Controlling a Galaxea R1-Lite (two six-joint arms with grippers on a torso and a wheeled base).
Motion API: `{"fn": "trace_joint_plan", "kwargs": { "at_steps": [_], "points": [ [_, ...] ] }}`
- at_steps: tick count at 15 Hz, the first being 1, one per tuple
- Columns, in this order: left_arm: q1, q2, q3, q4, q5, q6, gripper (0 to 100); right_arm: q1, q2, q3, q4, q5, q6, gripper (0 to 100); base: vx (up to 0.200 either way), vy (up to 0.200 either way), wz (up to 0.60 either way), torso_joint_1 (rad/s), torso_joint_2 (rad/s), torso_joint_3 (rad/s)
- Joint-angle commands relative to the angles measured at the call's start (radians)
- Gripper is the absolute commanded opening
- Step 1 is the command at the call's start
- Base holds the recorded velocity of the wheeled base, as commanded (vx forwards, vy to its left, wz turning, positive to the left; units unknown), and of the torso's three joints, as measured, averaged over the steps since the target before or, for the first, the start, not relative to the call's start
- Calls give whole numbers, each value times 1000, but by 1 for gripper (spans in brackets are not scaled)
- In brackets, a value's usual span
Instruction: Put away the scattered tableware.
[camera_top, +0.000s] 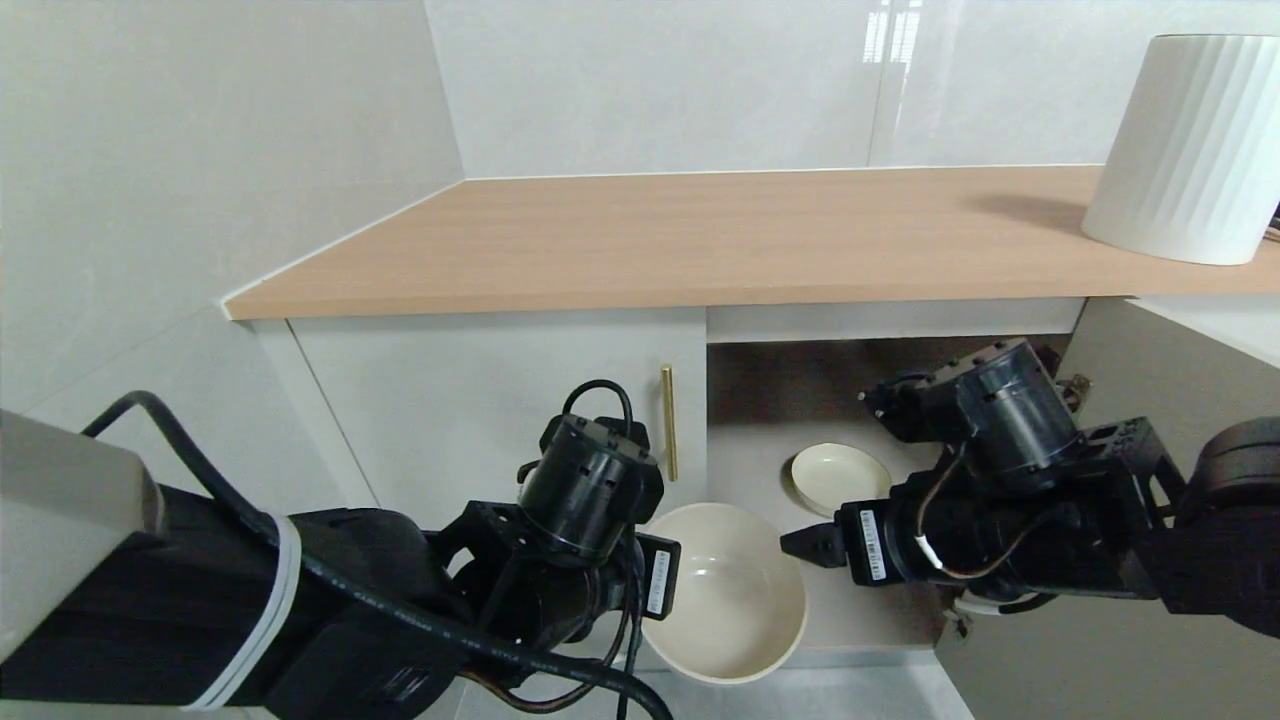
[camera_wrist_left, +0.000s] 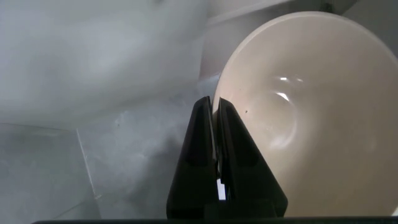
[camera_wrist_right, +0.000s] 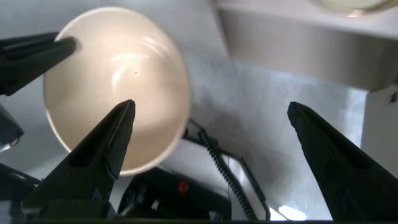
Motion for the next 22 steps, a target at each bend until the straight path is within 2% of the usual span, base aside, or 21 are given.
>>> {"fn": "trace_joint_plan", "kwargs": {
  "at_steps": [1, 6, 7, 20, 21, 22],
  "points": [
    [-5, 6, 3, -1, 2, -1, 0, 14, 76, -3, -2, -1, 4, 100, 0, 0, 0, 0, 0, 0],
    [-5, 1, 3, -1, 3, -1, 0, 18, 134, -19, -7, -1, 40, 100, 0, 0, 0, 0, 0, 0],
    [-5, 1, 3, -1, 3, -1, 0, 18, 140, -22, -8, -1, 44, 0, 0, 0, 0, 0, 0, 0],
    [-7, 8, 5, -1, 5, -1, 0, 34, 145, -31, -7, 0, 70, 0, 0, 0, 0, 0, 0, 0],
    [-7, 6, 5, -1, 9, -1, 100, 34, 145, -31, -7, -1, 70, 0, 0, 0, 0, 0, 0, 0],
    [-5, 4, 5, -1, 9, -1, 100, 34, 145, -31, -7, -1, 70, 0, 0, 0, 0, 0, 0, 0]
  ]
}}
